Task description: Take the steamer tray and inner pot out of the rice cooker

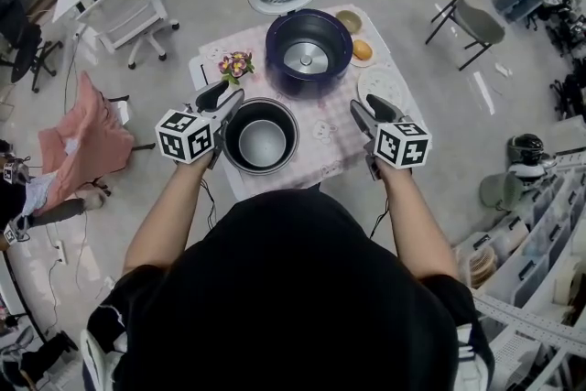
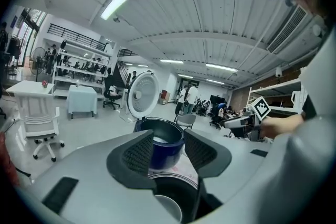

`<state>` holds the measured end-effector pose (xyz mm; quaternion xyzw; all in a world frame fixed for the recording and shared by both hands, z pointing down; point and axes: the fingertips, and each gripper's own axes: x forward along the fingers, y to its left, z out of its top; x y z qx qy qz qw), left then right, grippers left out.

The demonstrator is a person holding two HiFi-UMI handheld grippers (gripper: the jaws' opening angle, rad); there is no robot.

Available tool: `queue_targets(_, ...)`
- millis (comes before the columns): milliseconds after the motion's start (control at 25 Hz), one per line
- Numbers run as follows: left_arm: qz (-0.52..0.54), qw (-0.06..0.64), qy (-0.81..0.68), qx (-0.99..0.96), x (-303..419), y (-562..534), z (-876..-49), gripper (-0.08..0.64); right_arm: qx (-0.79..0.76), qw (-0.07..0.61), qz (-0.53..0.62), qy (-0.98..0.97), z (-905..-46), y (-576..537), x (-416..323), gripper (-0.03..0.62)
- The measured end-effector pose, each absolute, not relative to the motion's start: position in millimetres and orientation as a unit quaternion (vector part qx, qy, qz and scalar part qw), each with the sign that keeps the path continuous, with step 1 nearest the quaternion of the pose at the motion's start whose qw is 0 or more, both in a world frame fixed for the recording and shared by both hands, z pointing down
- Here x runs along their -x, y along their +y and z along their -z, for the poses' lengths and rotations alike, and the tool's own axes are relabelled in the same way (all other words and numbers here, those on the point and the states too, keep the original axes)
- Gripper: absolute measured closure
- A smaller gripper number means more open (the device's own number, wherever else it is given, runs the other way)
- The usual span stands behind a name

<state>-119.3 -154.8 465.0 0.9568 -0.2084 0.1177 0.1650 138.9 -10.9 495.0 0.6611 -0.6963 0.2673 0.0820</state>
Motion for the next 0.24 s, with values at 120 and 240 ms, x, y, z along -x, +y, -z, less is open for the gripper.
queue_targets(120, -0.123, 0.166, -0.204, -0.957, 116.1, -151.7, -467.2, 0.357, -0.662, 0.076, -0.270, -0.695, -494.8, -9.8, -140.3, 0.393)
queue_targets(240, -0.126, 0.168, -0.201, -0.957, 115.2, -151.2, -468.2, 0.357, -0.659, 0.069, -0.277, -0.696, -494.8, -10.5, -138.7, 0.394)
